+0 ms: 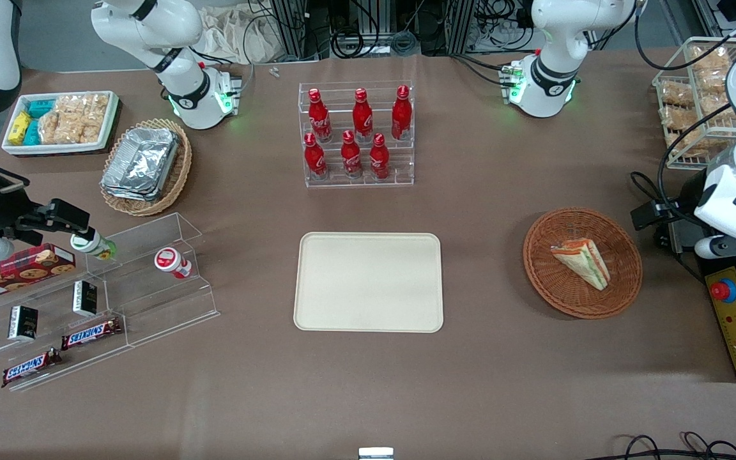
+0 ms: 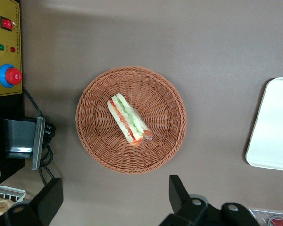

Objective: Place sandwich from basket to tray
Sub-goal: 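Move the left gripper down over the wrapped sandwich in the wicker basket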

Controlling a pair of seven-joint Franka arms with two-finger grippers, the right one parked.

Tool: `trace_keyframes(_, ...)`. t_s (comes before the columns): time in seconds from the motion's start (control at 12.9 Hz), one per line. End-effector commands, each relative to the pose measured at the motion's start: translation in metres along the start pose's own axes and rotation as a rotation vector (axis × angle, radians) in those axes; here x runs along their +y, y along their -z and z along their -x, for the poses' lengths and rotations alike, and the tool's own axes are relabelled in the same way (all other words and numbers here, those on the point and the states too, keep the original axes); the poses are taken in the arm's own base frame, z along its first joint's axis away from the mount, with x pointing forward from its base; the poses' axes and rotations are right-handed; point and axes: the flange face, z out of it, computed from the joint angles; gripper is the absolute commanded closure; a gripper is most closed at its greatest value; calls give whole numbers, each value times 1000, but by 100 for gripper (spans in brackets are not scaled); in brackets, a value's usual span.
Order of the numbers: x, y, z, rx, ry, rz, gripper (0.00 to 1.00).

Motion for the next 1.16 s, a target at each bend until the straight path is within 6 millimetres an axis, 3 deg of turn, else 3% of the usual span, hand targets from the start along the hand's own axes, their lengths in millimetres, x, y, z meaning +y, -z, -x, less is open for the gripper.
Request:
trace_keyframes(0.0, -2, 2, -3, -11, -10, -13, 1)
trace_keyframes(0.16, -3, 3, -3, -13, -10, -13, 1)
trace_keyframes(0.39, -1, -23, -5, -62, 73, -23, 5)
trace_keyframes(0.54, -1, -61, -11, -111, 287, -43, 9)
trace_keyframes(0.62, 0, -79, -13, -103, 353, -45, 3)
trace_keyframes(0.78, 3, -128, -14, -122, 490, -58, 2)
trace_keyframes(0.93, 5, -172, -9, -106, 545, -53, 2)
trace_keyframes(1.09, 5, -199, -4, -90, 574, -44, 2)
